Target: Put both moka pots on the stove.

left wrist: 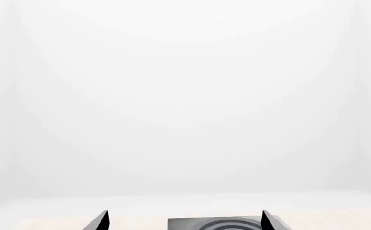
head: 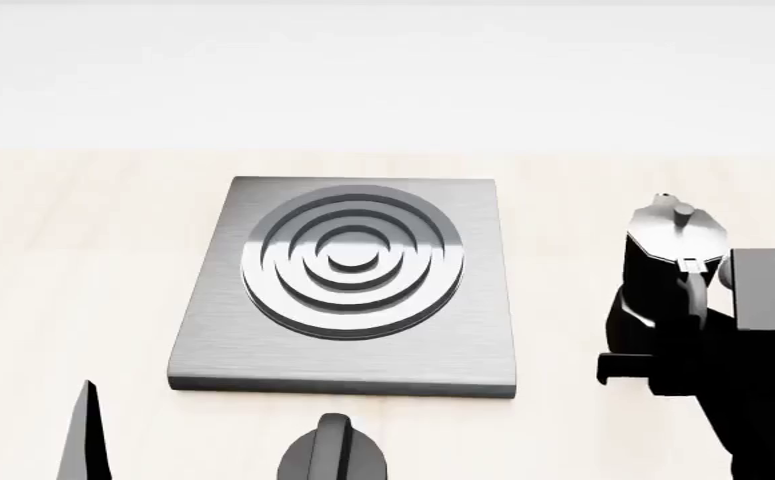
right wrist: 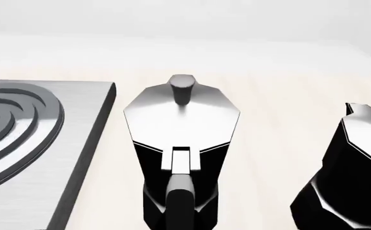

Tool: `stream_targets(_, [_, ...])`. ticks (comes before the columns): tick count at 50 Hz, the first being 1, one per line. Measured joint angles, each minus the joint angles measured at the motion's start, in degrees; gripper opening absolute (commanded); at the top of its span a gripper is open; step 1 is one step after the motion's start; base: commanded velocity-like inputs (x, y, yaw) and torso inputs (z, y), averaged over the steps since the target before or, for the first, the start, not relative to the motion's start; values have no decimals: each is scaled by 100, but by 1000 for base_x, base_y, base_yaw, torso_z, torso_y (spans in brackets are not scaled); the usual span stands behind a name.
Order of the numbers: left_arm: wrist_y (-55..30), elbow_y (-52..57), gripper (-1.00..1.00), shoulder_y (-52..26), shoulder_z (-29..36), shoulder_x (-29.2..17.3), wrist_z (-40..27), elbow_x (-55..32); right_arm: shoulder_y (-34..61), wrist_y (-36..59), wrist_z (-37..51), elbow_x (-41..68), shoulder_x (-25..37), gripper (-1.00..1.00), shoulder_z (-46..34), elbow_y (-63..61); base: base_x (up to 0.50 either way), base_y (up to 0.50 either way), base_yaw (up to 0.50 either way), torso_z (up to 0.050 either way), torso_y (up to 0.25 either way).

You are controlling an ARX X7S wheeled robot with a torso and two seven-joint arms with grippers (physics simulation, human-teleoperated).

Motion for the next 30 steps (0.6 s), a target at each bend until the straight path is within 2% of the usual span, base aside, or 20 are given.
stream_targets(19, [8, 15, 100, -6, 46, -58, -10, -5, 106, 326, 138, 155, 54, -100, -110, -1426, 0, 0, 0, 0, 1])
stream_targets(30, [-3, 62, 100, 2, 14, -101, -40, -42, 403, 475, 110, 206, -71, -100, -331, -1841, 0, 0, 0, 0, 1])
